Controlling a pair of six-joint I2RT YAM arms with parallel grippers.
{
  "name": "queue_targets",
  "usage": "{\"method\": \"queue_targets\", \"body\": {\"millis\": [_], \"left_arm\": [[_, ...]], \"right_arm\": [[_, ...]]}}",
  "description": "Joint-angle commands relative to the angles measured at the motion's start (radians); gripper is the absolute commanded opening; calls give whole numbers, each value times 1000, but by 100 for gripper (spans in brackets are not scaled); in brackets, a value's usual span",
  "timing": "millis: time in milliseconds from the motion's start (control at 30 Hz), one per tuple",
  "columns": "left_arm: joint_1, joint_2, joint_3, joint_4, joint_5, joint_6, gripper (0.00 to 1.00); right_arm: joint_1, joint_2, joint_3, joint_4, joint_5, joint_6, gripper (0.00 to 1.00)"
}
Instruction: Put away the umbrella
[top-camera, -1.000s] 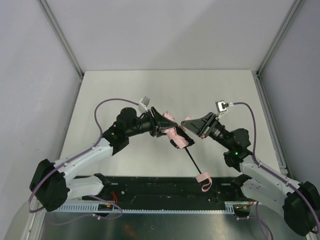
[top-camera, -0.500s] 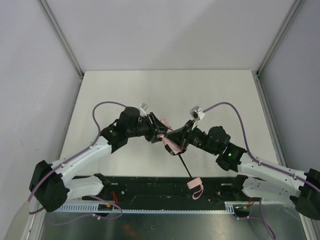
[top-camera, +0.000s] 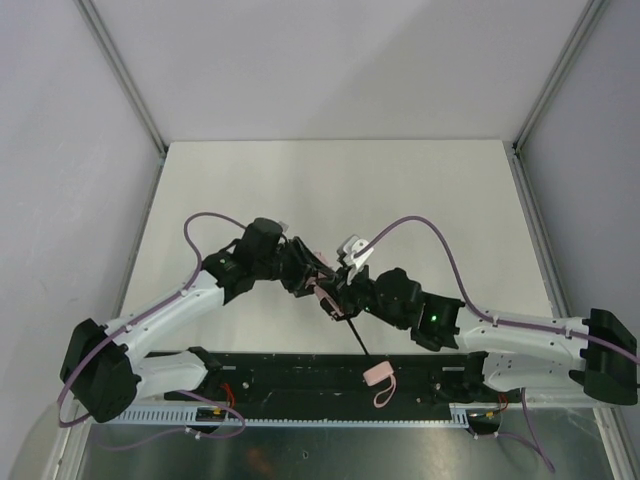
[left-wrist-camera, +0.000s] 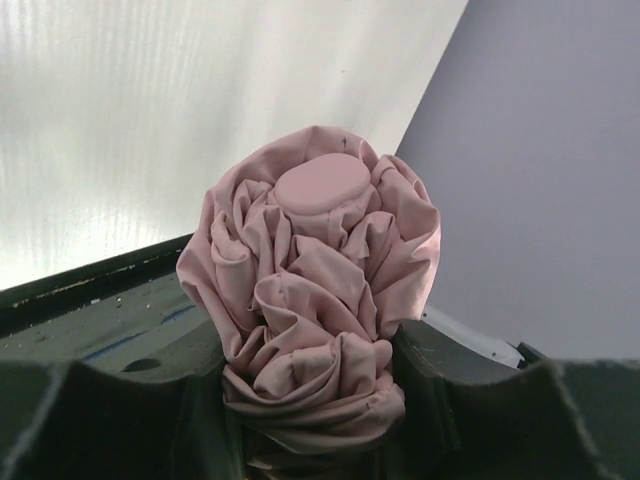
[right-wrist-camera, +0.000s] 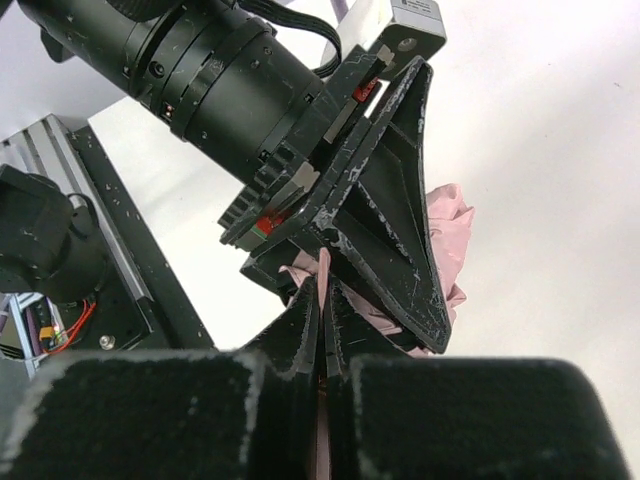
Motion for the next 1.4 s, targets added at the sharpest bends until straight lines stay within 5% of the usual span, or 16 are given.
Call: {"method": "queue_targets", "body": {"millis": [0, 333, 500, 767, 900, 1000, 1167, 1367], "left_arm": [[-8, 8, 74, 131, 48, -134, 0], [43, 25, 93, 131, 73, -191, 0], [50, -4, 112, 131, -21, -89, 0], [55, -41, 171, 132, -342, 432, 0], [34, -86, 173, 176, -557, 702, 0], [-5, -151, 104, 361, -672, 924, 0], [-53, -242, -92, 798, -638, 1203, 0], [-172, -160, -214, 947, -659, 1362, 0]], "right_arm": [[72, 55, 27, 125, -96, 29, 5], [119, 103, -11, 58, -29, 45, 19], [109, -6, 50, -22, -154, 105, 41], [96, -113, 333, -170, -458, 263, 66], [45, -192, 370, -329, -270, 263, 71], [-42, -231, 374, -478, -114, 277, 73], [-201, -239, 366, -617, -104, 301, 73], [-235, -258, 327, -613, -115, 307, 73]]}}
